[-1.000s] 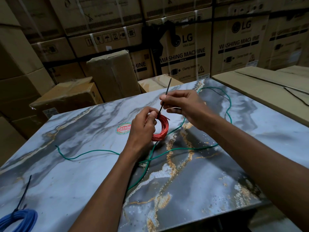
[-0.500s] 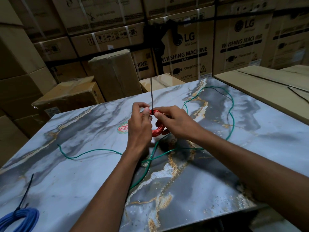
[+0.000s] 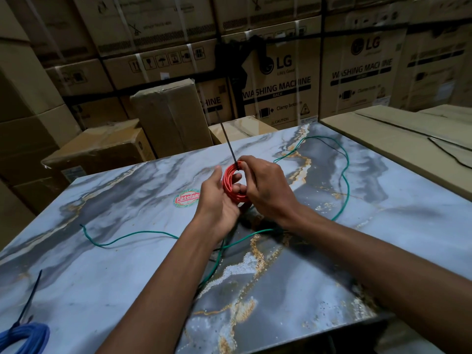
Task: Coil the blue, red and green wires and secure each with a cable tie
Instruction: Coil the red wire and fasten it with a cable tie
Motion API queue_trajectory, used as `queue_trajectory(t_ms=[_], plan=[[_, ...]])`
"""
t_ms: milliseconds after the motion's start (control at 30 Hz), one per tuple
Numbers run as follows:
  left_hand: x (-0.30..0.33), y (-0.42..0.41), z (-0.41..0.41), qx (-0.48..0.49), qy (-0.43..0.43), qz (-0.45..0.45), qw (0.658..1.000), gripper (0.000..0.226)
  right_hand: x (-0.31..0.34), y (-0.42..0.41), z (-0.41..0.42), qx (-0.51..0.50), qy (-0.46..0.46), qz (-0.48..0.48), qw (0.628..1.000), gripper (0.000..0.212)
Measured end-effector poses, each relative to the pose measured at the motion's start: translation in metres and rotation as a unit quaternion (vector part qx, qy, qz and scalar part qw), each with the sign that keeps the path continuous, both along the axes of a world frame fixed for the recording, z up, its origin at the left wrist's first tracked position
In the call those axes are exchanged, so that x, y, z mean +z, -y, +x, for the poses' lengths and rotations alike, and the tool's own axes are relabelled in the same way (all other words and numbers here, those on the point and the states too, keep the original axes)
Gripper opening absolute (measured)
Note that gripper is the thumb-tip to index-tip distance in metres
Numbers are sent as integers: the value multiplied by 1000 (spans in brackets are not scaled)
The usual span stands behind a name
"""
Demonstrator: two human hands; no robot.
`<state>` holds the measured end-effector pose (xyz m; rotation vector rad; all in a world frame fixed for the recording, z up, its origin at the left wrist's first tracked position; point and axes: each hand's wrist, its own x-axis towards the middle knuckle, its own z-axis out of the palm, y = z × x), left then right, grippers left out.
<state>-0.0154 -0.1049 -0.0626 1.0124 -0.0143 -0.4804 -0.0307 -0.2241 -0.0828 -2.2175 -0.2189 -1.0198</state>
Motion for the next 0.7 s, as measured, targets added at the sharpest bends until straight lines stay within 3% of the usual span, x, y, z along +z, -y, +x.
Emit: queue_trajectory(t_ms=[133, 333, 500, 700], plan=[[-4, 6, 0, 89, 24, 20, 996, 35, -8, -7, 1, 4, -7, 3, 1000, 26], [-13, 1, 12, 135, 140, 196, 961, 38, 2, 3, -4, 54, -114, 52, 991, 31], [-8, 0, 6, 125, 230, 271, 927, 38, 16, 12, -3, 117, -98, 188, 970, 24], [2, 0, -2, 107, 250, 253, 928, 41, 22, 23, -1, 141, -128, 327, 925, 16]])
